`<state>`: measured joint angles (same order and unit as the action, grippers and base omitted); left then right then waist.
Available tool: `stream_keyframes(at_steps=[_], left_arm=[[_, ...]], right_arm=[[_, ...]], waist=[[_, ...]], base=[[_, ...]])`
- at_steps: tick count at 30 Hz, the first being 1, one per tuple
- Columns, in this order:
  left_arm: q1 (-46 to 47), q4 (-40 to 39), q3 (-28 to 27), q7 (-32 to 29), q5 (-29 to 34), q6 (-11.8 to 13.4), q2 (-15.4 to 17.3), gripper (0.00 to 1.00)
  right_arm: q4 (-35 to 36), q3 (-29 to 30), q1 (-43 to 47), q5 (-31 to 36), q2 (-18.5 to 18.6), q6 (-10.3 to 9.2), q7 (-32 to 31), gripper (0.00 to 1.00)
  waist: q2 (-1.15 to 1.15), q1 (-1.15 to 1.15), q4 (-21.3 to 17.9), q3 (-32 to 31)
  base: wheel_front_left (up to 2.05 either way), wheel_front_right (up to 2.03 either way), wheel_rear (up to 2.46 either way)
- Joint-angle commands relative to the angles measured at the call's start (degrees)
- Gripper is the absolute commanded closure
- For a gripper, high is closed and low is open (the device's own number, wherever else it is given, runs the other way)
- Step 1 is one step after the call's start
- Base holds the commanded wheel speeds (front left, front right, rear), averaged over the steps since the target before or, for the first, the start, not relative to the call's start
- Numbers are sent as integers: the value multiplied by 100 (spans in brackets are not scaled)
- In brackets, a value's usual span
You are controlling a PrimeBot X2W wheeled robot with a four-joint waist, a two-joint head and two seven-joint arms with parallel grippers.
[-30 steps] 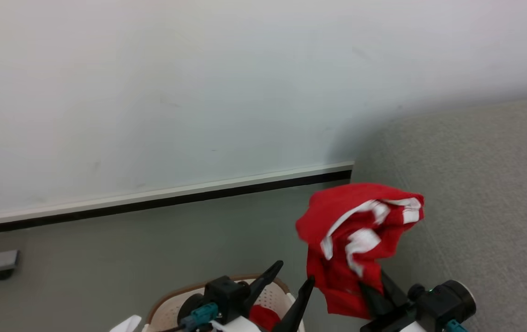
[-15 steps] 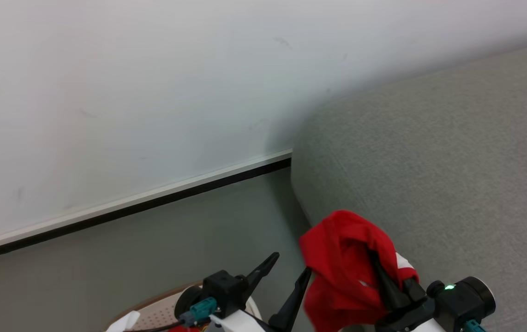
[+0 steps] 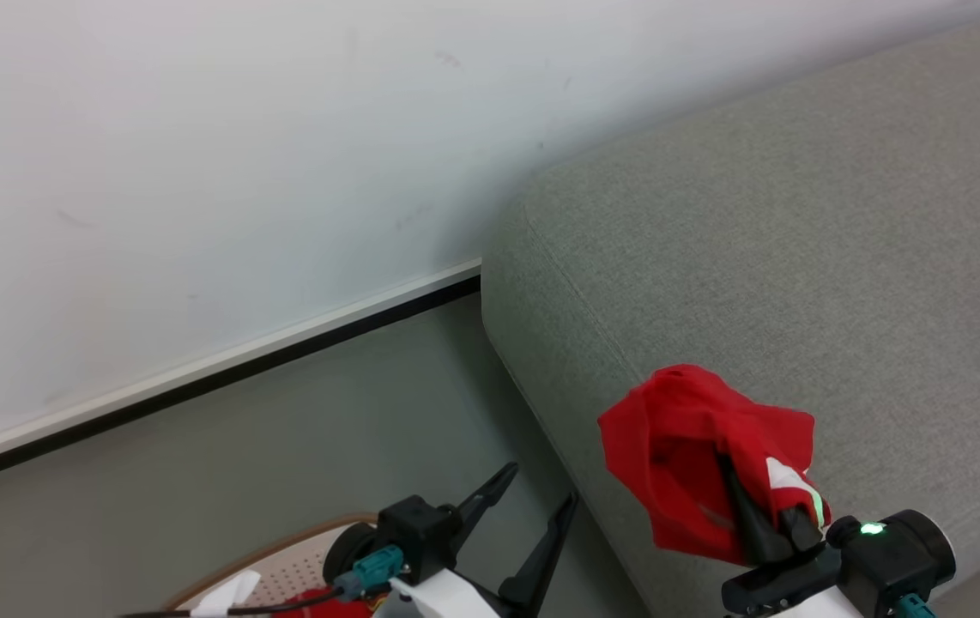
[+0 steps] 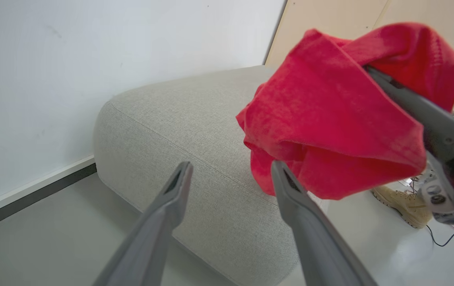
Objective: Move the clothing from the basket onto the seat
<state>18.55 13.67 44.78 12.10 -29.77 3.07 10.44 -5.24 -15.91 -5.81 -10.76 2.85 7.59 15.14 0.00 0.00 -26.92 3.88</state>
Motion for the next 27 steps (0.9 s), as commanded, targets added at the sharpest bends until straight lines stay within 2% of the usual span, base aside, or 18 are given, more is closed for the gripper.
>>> stream_keyframes(at_steps=[1,6,11,12,17,23,27], left_arm=[[89,-17,-21,-14,26,13,66,0],[346,-107,-45,-97,112,-26,163,0],[1070,-240,-82,-350,293,-174,290,0],[1070,-240,-82,-350,293,-174,290,0],[1955,-275,-111,-546,454,-383,281,0],[2709,-170,-182,-503,573,-536,184,0],[3097,-133,-210,-476,631,-589,96,0]], right_arm=[[77,69,-73,3,7,-17,1,100],[251,322,-345,-78,8,-17,1,100],[480,767,-917,-172,2,-17,0,100],[480,767,-917,-172,2,-17,0,100],[476,1106,-1828,-263,3,-16,-1,100],[146,1652,-3231,288,12,-17,-1,100],[-246,2091,-4160,527,303,-17,-1,100]], waist=[[0,0,-36,101],[0,0,65,562],[0,0,434,1462],[0,0,434,1462],[0,0,841,2390],[0,0,1258,3146],[0,0,1519,3534]], base=[[0,0,0],[0,0,0],[0,0,0],[0,0,0],[0,0,0],[0,0,0],[0,0,0]])
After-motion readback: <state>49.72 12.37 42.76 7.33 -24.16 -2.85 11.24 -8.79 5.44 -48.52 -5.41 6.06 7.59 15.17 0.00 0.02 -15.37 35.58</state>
